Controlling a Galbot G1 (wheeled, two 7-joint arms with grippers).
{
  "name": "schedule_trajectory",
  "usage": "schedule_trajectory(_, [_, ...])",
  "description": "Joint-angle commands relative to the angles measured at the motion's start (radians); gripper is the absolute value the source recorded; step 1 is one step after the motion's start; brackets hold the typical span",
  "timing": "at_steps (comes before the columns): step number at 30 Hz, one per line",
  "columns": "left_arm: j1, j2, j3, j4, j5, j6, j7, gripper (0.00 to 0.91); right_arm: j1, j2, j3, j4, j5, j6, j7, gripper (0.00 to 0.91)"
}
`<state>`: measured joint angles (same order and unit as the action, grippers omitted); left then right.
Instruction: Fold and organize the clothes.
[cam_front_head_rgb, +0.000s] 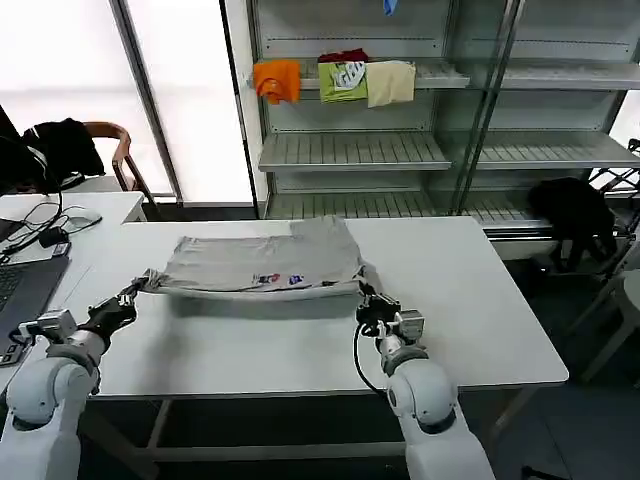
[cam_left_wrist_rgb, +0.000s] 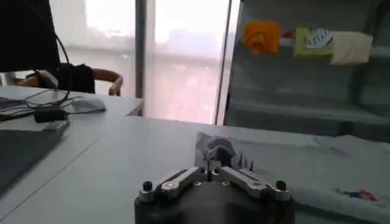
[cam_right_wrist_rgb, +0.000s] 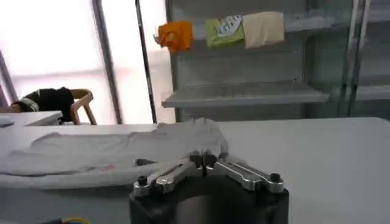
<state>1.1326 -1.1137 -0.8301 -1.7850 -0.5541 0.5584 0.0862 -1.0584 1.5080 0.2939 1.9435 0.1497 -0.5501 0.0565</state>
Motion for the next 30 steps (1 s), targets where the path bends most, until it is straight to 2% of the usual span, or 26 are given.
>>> schedule_trajectory(1, [0.245,-0.011,-0.077,-0.16,-0.046,0.02,-0.013,0.01,-0.155,-0.052,-0.008,0.181,0.009,-0.029,0.011,0.0])
schedule_trajectory(13, [0.435,-0.067,-0.105,-0.287,-0.008,0.02,-0.036,0.01,-0.318,-0.112,-0.017,0.271,-0.041,-0.029,0.006,0.0])
schedule_trajectory(23, [0.451,-0.09,-0.094,-0.268,0.013,0.019,-0.036,0.01,-0.396,-0.092,-0.012,0.256,-0.094,-0.027,-0.008,0.0])
schedule_trajectory(30, [0.456,-0.086,-0.105,-0.264,0.019,0.019,-0.038,0.01,-0.43,-0.095,-0.02,0.274,-0.095,-0.017,-0.015,0.0])
